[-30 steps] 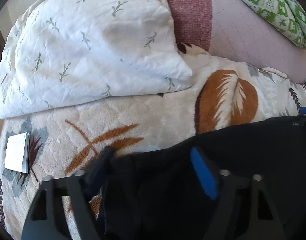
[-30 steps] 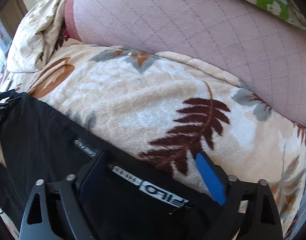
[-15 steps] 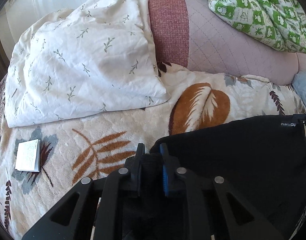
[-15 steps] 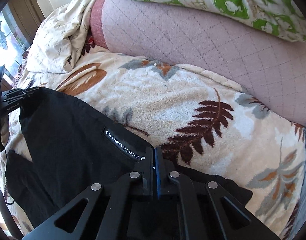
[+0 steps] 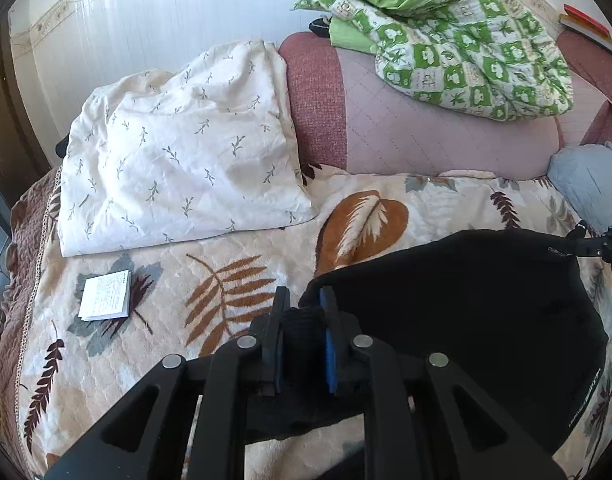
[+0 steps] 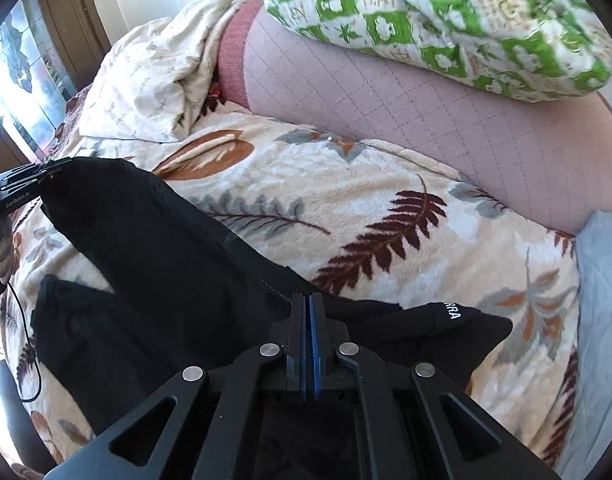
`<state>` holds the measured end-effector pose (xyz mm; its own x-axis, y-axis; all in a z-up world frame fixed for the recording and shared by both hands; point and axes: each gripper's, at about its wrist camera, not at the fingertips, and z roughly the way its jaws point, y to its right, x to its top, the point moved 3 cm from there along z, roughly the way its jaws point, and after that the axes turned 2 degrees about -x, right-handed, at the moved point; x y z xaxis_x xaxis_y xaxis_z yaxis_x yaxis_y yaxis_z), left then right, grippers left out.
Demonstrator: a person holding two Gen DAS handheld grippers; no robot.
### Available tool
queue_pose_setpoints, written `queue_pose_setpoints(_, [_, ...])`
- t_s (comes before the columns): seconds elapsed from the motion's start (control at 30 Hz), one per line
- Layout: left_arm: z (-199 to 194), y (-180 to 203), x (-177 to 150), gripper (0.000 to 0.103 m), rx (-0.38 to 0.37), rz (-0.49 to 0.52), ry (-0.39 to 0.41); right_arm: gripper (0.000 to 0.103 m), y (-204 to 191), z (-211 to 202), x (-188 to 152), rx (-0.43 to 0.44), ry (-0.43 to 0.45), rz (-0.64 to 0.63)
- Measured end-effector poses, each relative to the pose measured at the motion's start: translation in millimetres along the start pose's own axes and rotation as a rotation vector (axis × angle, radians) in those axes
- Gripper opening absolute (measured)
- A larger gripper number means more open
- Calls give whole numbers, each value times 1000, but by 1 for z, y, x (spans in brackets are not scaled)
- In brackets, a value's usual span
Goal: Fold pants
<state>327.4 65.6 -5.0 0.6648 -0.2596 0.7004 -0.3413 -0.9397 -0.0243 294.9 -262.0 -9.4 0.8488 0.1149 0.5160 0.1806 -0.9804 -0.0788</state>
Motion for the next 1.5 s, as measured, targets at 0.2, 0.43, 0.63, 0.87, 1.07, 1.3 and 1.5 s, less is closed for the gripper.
queue_pose_setpoints(0.2, [-49,15,-32,15,-22,14,40,2,-16,-37,-37,14,15,22])
queue_pose_setpoints(0.43, [-77,26,-100,15,-5,40,40,2,-36,-42,-105,48,-4,69])
queue_pose_setpoints(0.63, [-75,21,-167,31,-8,34,-48,7,-45,-26,-170,107,-54,159])
queue_pose_setpoints(0.87, [-105,-9,-200,63,-2,-102,-29,7,-46,-44,-214,30,-70,181])
queue_pose_setpoints(1.07, [-114,-40,-203,68,19,-298,15,14,-55,-66,-197,7,8,188])
queue_pose_setpoints(1.3, [-100,-72,-209,68,-53,-581,75,69,-129,-49,-139,86,63,130])
queue_pose_setpoints(1.5, [-114,-97,-215,68,24,-634,192,49,-251,-15,-74,184,17,-102])
